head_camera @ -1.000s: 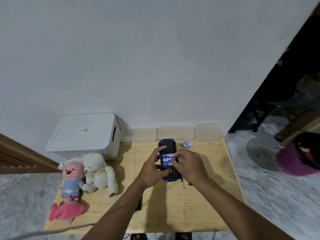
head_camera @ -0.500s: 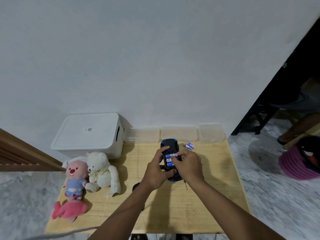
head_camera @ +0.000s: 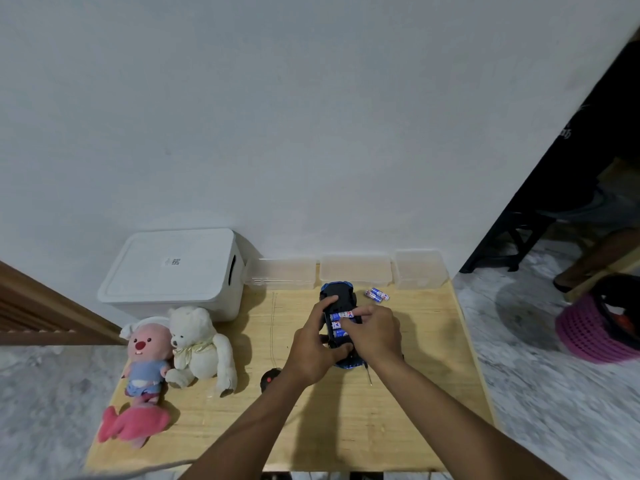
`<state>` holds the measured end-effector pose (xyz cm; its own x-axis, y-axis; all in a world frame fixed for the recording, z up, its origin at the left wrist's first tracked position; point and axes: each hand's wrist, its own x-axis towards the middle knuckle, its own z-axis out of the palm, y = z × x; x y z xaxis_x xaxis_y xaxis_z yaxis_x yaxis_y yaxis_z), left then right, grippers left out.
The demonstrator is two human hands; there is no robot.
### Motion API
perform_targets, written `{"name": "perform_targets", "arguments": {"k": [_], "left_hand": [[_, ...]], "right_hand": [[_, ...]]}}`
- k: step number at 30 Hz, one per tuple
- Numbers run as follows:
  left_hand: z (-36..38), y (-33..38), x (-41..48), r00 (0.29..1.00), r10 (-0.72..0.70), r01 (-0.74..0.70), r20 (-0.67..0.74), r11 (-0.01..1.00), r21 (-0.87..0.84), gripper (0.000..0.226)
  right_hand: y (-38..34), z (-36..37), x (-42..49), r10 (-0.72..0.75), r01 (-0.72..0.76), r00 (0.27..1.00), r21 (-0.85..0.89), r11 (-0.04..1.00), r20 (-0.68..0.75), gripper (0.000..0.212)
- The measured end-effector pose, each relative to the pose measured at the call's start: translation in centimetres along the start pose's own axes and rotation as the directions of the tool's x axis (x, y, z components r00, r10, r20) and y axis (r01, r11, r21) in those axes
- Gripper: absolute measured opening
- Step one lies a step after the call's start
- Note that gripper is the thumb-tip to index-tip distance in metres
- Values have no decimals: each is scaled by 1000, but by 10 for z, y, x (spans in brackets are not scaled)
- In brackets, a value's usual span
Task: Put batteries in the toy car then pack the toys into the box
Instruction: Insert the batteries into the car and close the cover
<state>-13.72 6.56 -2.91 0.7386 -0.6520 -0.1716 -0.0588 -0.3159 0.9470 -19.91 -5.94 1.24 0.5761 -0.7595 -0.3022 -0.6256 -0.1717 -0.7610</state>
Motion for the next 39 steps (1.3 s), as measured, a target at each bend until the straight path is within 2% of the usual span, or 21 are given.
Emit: {"name": "perform_targets", "arguments": {"k": [3, 6, 11, 15, 19, 29, 36, 39], "left_hand": [[2, -4, 0, 1000, 3, -3, 10, 1000, 23, 94], [0, -7, 0, 999, -17, 16, -29, 1000, -13, 93], [-3, -7, -1, 999, -21, 20, -27, 1000, -14, 90], [0, -7, -1, 1000, -9, 10, -25, 1000, 11, 91], [3, -5, -1, 1000, -2, 2, -29, 1000, 15, 92], [-4, -9, -4, 1000, -18, 18, -9, 1000, 3, 93], [-9, -11, -3, 1000, -28, 28, -9, 1000, -8, 92], [-9, -11, -4, 1000, -28, 28, -5, 1000, -12, 92]], "right_hand": [[2, 6, -5, -18, 18, 999, -16, 1000, 32, 17], [4, 8, -8, -87, 88, 996, -111, 990, 13, 26], [5, -1, -2, -141, 156, 986, -194, 968, 90, 32], [7, 1, 1, -130, 149, 984, -165, 975, 122, 34], [6, -2, 8, -92, 101, 992, -104, 989, 91, 27], [8, 8, 10, 52, -61, 995, 110, 992, 87, 22], [6, 9, 11, 46, -51, 997, 91, 995, 63, 18], [4, 10, 11, -60, 60, 998, 14, 998, 18, 5]]}}
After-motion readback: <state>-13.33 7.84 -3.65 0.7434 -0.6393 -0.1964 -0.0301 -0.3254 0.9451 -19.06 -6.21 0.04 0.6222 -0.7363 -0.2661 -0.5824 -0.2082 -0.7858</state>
